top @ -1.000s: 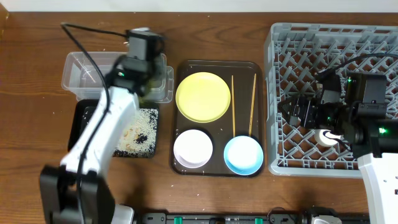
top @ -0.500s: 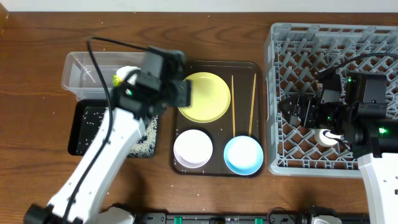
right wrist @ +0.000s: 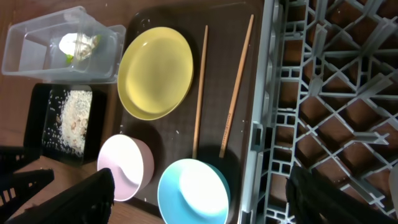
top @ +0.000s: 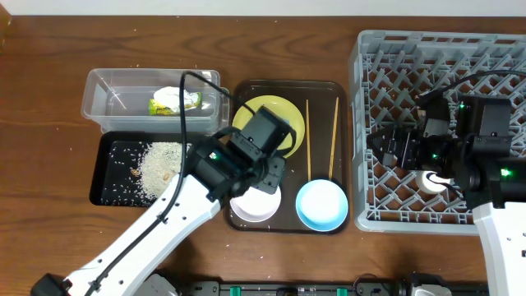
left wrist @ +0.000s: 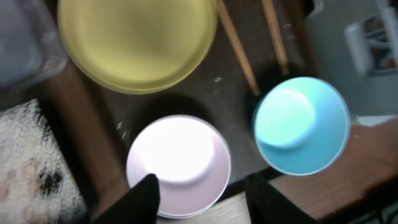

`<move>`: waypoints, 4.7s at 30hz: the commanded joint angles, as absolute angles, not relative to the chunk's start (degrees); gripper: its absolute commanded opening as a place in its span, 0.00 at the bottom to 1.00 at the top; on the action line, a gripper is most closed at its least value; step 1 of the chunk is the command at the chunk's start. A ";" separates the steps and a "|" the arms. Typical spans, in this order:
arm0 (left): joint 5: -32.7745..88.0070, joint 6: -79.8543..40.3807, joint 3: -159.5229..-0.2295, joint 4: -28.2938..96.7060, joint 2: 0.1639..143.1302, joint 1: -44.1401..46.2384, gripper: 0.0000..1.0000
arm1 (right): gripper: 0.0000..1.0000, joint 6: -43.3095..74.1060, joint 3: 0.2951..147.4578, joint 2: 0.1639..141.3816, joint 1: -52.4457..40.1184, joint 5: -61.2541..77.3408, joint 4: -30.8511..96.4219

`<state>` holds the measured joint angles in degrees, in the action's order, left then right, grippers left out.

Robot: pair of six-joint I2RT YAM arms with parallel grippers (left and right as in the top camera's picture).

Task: Sort waste into correct bins and load items into the dishwasher rack

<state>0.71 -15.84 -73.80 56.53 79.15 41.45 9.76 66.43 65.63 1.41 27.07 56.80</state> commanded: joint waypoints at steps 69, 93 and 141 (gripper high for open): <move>8.36 -12.49 -0.36 0.21 0.10 3.55 0.91 | 0.99 8.69 67.02 65.54 0.67 27.14 56.34; 8.36 -12.49 -0.23 3.01 0.23 3.55 0.92 | 0.99 8.69 67.02 65.54 0.67 27.14 56.34; 8.36 -12.49 -0.23 2.98 0.23 3.55 0.92 | 0.49 50.13 67.13 111.37 -30.46 12.25 25.89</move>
<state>7.53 -13.41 -1.15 1.21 0.62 3.84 45.84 66.81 108.99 -29.89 11.29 26.28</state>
